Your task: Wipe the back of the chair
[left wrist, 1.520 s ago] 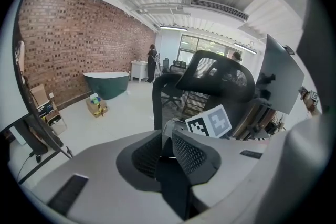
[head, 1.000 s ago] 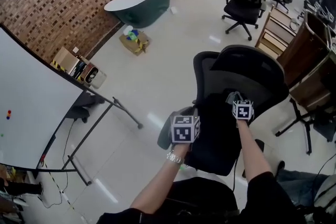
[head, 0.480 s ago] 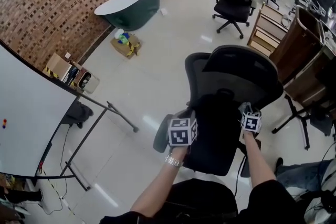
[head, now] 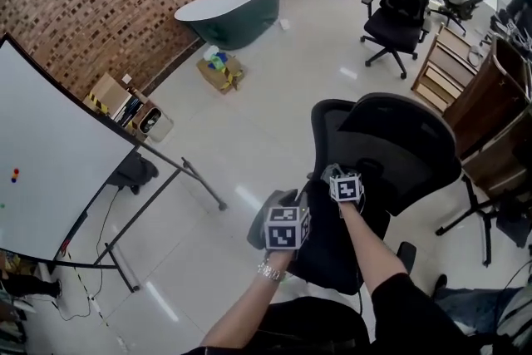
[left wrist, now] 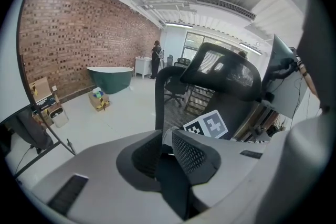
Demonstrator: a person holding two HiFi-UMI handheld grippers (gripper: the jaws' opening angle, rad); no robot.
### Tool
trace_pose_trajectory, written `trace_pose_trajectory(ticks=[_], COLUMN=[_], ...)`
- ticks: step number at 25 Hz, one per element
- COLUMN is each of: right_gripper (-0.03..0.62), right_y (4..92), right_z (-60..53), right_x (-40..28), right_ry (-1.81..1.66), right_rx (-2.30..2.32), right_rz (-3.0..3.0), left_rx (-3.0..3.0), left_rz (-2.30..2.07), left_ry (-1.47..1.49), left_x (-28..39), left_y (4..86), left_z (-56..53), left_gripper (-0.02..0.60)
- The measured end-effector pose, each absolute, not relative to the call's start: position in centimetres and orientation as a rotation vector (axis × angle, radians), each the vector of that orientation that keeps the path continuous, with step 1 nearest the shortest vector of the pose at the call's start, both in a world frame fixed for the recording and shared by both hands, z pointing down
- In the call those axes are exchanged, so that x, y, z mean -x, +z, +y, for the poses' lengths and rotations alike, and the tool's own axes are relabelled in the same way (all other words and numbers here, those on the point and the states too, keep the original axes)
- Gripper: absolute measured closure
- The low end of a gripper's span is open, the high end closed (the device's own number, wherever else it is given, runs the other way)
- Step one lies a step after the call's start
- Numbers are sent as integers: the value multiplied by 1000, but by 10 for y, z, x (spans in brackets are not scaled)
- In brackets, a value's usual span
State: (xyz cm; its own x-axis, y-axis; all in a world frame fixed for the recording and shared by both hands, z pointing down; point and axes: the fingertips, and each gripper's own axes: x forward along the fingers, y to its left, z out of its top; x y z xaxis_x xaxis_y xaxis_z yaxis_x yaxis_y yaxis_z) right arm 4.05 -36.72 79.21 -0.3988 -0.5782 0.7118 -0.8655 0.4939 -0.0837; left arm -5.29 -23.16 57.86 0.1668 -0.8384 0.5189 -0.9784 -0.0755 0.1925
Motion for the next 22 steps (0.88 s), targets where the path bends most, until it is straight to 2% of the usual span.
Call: trace_pose_trajectory(ticks=[6,12,14,17,22], right_gripper=[534,534,534,534,534], right_y=[820,835,833,829,815], right_z=[-367,-310,-303,-294,-305], right_x=[-161,-364,-393,-378,-235], right_ry=[602,620,617,641,578], right_rx=[-1329,-1533,-1548,-1523,-1341], right_rz=[-1931,-1572,-1552,-1609,-1950], left_rx=[-1905,-1922,-1925,-1916,-1900], left_rz=[-1763,-1731,-1733,-1743,-1749], left_ry=[339,320,317,318,326], left_x=[67,51,51,54,55], left_y=[579,583,583,583,585], left_z=[-234,-235,-234,-232,-226], left_gripper=[515,515,514,515,515])
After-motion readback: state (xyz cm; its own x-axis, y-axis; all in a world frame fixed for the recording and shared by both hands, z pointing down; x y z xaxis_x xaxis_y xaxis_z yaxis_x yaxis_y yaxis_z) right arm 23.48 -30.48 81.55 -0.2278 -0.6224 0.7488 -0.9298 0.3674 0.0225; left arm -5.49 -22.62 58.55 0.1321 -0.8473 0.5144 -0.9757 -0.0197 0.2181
